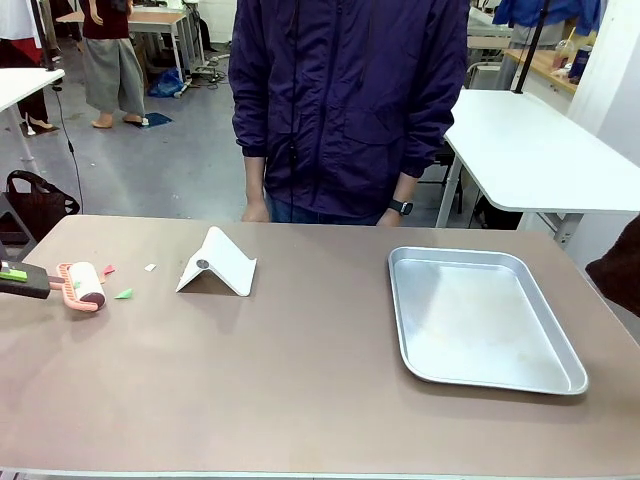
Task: Clean the surface of the table.
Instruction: Clean the area not pointed to by the person.
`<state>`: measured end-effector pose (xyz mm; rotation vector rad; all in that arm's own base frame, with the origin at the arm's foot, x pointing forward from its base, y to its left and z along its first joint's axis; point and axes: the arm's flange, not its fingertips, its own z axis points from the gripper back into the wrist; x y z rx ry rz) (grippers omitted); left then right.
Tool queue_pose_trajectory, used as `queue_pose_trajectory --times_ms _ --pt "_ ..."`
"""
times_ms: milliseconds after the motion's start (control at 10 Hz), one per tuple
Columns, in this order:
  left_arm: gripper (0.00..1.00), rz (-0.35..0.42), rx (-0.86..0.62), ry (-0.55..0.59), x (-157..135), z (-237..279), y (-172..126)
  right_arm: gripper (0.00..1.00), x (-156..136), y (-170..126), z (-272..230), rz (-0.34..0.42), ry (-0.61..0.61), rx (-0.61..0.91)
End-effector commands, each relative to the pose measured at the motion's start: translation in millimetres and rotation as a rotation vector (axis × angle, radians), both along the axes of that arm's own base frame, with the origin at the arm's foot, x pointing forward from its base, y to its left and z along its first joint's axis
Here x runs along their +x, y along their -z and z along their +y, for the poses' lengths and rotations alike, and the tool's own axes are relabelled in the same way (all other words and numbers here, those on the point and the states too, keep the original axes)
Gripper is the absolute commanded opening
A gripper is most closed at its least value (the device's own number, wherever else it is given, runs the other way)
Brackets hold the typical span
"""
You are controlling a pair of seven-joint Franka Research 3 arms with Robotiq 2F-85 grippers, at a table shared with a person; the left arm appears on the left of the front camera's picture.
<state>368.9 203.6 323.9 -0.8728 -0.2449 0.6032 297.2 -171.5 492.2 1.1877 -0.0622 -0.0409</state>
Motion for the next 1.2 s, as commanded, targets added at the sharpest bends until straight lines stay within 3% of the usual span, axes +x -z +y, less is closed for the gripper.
queue_pose_trajectory --times_ms 0,1100 --pt "0.21 0.067 0.024 -0.007 13 -12 26 0.09 -5 0 2 -0.015 -0.013 0.003" --pt "0.21 0.089 -0.044 0.044 98 -58 36 0.09 -5 0 2 -0.015 -0.013 0.003"
